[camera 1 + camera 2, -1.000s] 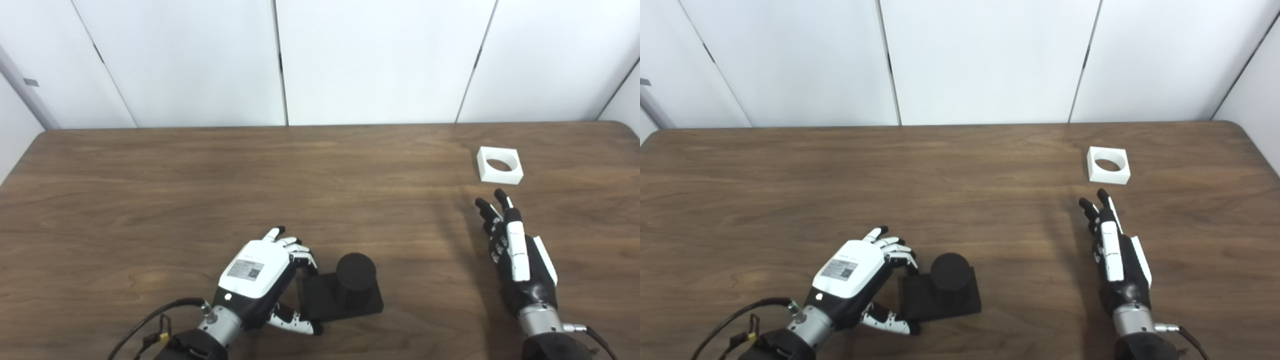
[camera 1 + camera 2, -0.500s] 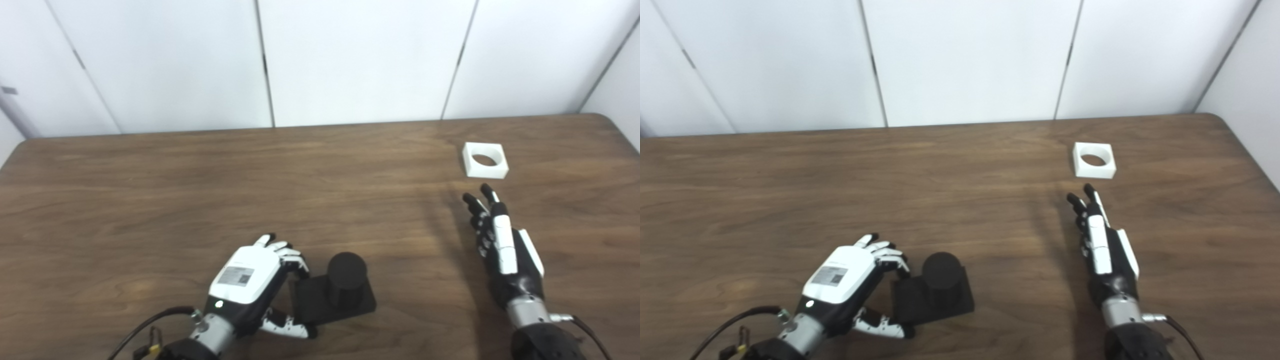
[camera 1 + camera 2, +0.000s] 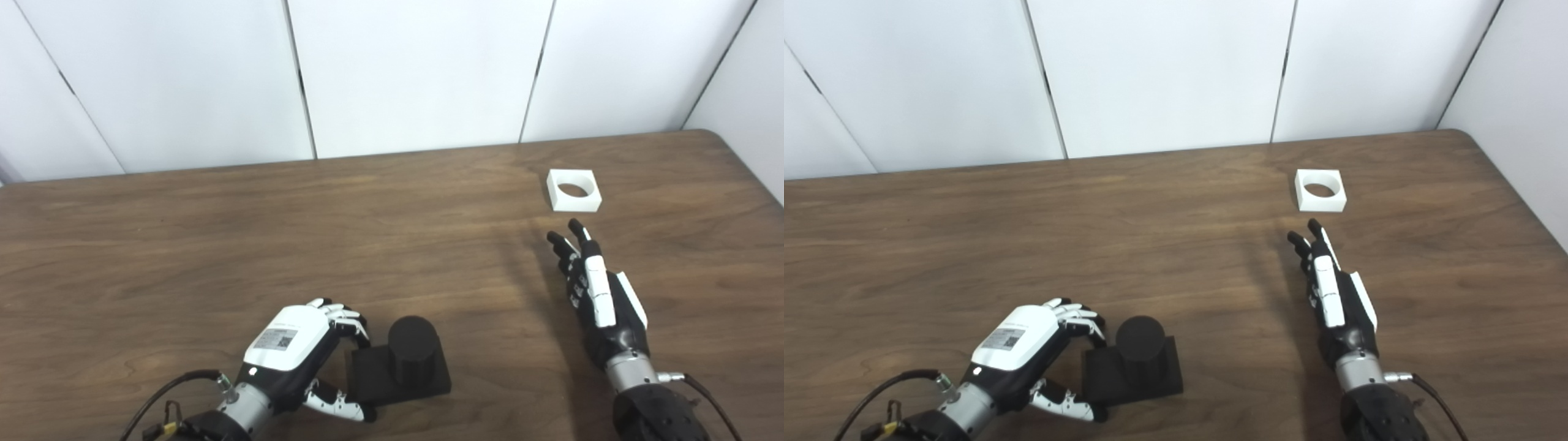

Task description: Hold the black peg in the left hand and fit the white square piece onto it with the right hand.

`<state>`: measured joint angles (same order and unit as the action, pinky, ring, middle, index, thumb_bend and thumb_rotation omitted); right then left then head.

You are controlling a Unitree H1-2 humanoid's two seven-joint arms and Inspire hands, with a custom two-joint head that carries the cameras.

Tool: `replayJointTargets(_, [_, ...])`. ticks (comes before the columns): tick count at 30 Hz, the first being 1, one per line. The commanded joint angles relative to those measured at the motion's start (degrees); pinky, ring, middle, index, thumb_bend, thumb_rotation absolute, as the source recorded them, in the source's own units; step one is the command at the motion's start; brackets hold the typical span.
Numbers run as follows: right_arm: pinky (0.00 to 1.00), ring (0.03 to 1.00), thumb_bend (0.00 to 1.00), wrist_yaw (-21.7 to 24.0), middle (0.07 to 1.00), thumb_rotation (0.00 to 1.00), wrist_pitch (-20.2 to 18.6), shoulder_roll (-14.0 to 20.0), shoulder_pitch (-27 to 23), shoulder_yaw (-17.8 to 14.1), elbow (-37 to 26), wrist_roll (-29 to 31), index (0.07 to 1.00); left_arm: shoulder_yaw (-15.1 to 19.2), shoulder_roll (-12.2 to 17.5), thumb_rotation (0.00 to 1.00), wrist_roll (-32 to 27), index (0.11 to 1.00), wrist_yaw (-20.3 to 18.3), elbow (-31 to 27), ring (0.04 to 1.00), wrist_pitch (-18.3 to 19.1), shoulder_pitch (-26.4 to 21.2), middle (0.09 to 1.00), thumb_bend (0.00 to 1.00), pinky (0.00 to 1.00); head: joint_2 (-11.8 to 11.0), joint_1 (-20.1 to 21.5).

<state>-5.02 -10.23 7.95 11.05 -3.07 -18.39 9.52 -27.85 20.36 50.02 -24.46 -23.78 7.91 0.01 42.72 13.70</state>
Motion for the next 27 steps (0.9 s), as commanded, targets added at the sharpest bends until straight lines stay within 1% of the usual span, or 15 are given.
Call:
replayJointTargets(1, [1.00,0.966,0.55,0.2,0.915,1.00,0.7,-2.7,-0.2,0.1,-1.4,0.0,1.000,-0.9,1.1,0.05,0.3,0.489,-3.0,2.3,0.869,-0.7,0.6,0.795,0.51,0.94,0.0,0.0])
replayJointTargets(4, [1.00,0.985,0.56,0.1,0.919,1.00,0.6,-1.9,-0.7,-0.1,-2.7,-1.1,1.000,-0.8,1.1,0.05,0.6,0.489,-2.6,2.5,0.867,-0.9,0.6,0.793,0.51,0.94,-0.5,1.2])
replayJointTargets(6, [1.00,0.983,0.55,0.4,0.917,0.99,-1.5,0.0,-2.0,-0.9,-4.5,-1.4,1.000,-0.6,1.1,0.05,1.0,0.488,-2.3,2.4,0.864,-1.2,0.8,0.790,0.51,0.94,-0.8,1.7])
replayJointTargets(7, [1.00,0.979,0.55,0.5,0.912,0.95,-2.4,0.7,-2.5,-1.2,-5.1,-1.5,1.000,-0.5,1.1,0.05,1.2,0.488,-2.2,2.3,0.864,-1.2,0.9,0.789,0.51,0.94,-0.8,1.7])
replayJointTargets(9, [1.00,0.971,0.55,0.9,0.907,0.91,-5.5,3.1,-4.0,-1.7,-6.5,-3.4,1.000,-0.4,1.1,0.05,1.4,0.488,-2.2,2.2,0.863,-1.4,1.0,0.789,0.51,0.93,-0.9,2.1])
replayJointTargets(10, [1.00,0.972,0.56,1.2,0.916,0.80,-6.9,4.0,-4.7,-2.0,-7.0,-4.1,0.985,-0.3,1.1,0.05,1.5,0.489,-2.2,2.2,0.866,-1.5,1.1,0.791,0.51,0.94,-0.9,2.1])
replayJointTargets(11, [1.00,0.973,0.56,1.5,0.918,0.76,-8.1,5.5,-5.9,-2.0,-7.2,-5.9,0.979,-0.3,1.1,0.05,1.5,0.489,-2.1,2.3,0.866,-1.7,1.2,0.792,0.51,0.94,-1.1,2.4])
replayJointTargets(13, [0.99,0.958,0.60,2.5,0.924,0.58,-10.1,10.2,-9.0,-1.1,-6.5,-11.9,0.947,-0.2,1.2,0.05,1.4,0.489,-2.0,2.4,0.872,-2.0,1.3,0.796,0.51,0.95,-1.4,3.0])
replayJointTargets(14, [0.97,0.948,0.63,3.1,0.925,0.53,-10.8,12.3,-10.8,-0.8,-5.9,-14.3,0.937,-0.2,1.2,0.05,1.5,0.489,-2.0,2.4,0.875,-2.0,1.4,0.798,0.51,0.96,-1.5,3.3])
replayJointTargets(16, [0.95,0.944,0.71,4.0,0.934,0.42,-12.2,14.9,-14.0,-0.7,-4.6,-16.7,0.926,-0.1,1.2,0.05,1.7,0.489,-1.7,2.4,0.874,-2.5,1.6,0.798,0.51,0.96,-1.9,4.4])
replayJointTargets(20, [0.94,0.944,0.79,5.5,0.936,0.37,-13.5,18.7,-19.6,-0.1,-1.1,-20.0,0.926,0.2,1.4,0.05,1.8,0.489,-1.1,2.3,0.863,-3.2,1.9,0.789,0.51,0.94,-2.6,6.0])
replayJointTargets(22, [0.95,0.949,0.82,6.7,0.936,0.35,-14.3,20.3,-22.0,0.4,0.3,-21.5,0.928,0.3,1.3,0.05,1.9,0.488,-0.7,2.3,0.860,-3.4,2.1,0.786,0.52,0.94,-2.9,6.2])
replayJointTargets(24, [0.95,0.947,0.84,8.1,0.938,0.33,-14.7,22.6,-24.9,1.6,2.3,-24.0,0.931,0.4,1.2,0.05,2.4,0.488,0.3,2.6,0.856,-3.8,2.4,0.782,0.52,0.93,-3.4,6.6])
replayJointTargets(26, [0.91,0.928,0.85,9.4,0.931,0.32,-15.0,24.3,-27.5,2.8,4.3,-26.4,0.932,0.5,1.2,0.05,2.9,0.488,0.8,2.8,0.851,-4.2,2.6,0.779,0.52,0.92,-3.8,7.2])
replayJointTargets(27, [0.86,0.901,0.87,10.0,0.919,0.30,-15.2,25.1,-29.0,3.6,5.6,-27.8,0.927,0.5,1.2,0.05,2.9,0.488,0.9,2.9,0.852,-4.3,2.7,0.780,0.52,0.93,-4.0,7.5])
